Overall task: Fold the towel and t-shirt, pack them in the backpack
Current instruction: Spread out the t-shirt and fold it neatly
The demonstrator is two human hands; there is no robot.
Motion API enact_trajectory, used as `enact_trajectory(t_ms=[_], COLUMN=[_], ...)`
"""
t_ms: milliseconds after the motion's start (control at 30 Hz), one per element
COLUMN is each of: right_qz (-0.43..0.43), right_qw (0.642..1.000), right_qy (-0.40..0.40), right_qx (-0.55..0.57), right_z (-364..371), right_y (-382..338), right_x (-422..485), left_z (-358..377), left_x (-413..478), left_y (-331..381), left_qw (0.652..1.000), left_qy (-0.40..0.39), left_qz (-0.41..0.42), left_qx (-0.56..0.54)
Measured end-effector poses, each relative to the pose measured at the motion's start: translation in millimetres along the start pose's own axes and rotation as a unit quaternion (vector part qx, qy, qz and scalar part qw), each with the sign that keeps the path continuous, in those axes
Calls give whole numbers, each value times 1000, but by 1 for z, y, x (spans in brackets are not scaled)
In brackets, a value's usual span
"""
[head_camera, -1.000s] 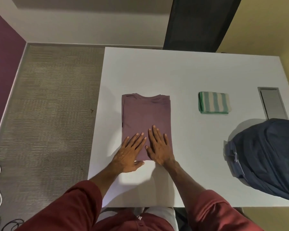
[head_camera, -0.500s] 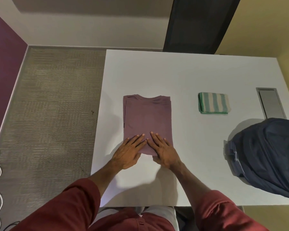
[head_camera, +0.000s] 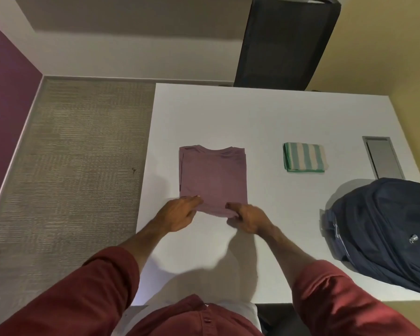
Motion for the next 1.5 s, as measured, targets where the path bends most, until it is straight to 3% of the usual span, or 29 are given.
enact_trajectory(t_ms=[100, 233, 433, 833, 1000, 1100, 1267, 1500], right_qz=[64, 63, 70, 104, 116, 114, 78, 140], right_qw=[997, 996, 989, 973, 963, 958, 949, 933], right_qy=[13, 41, 129, 202, 236, 252, 305, 331], right_qx=[52, 55, 25, 29, 61, 74, 32, 37], right_z=[-40, -75, -112, -141, -149, -145, -141, -133], right_y=[6, 7, 15, 39, 52, 55, 49, 66], right_x=[19, 40, 68, 127, 146, 157, 168, 169], left_z=[-22, -49, -82, -80, -81, -64, -50, -52], left_x=[7, 24, 58, 131, 155, 161, 158, 173], left_y=[-8, -14, -38, -88, -104, -124, -129, -145], left_qw=[999, 995, 985, 979, 974, 970, 956, 965], left_qy=[35, 92, 148, 91, 120, 95, 123, 133], left_qz=[-16, -12, -87, -174, -191, -223, -227, -224], left_qx=[-25, -34, -1, 54, 2, -21, -140, -41])
Point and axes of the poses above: each hand's wrist, its own x-axis towards the middle knuckle, its own z-axis out of the palm, y = z × x, the point moved 10 cm from there along x, towards the middle knuckle, and after that the axes turned 5 degrees about x, right-handed, at the moved point
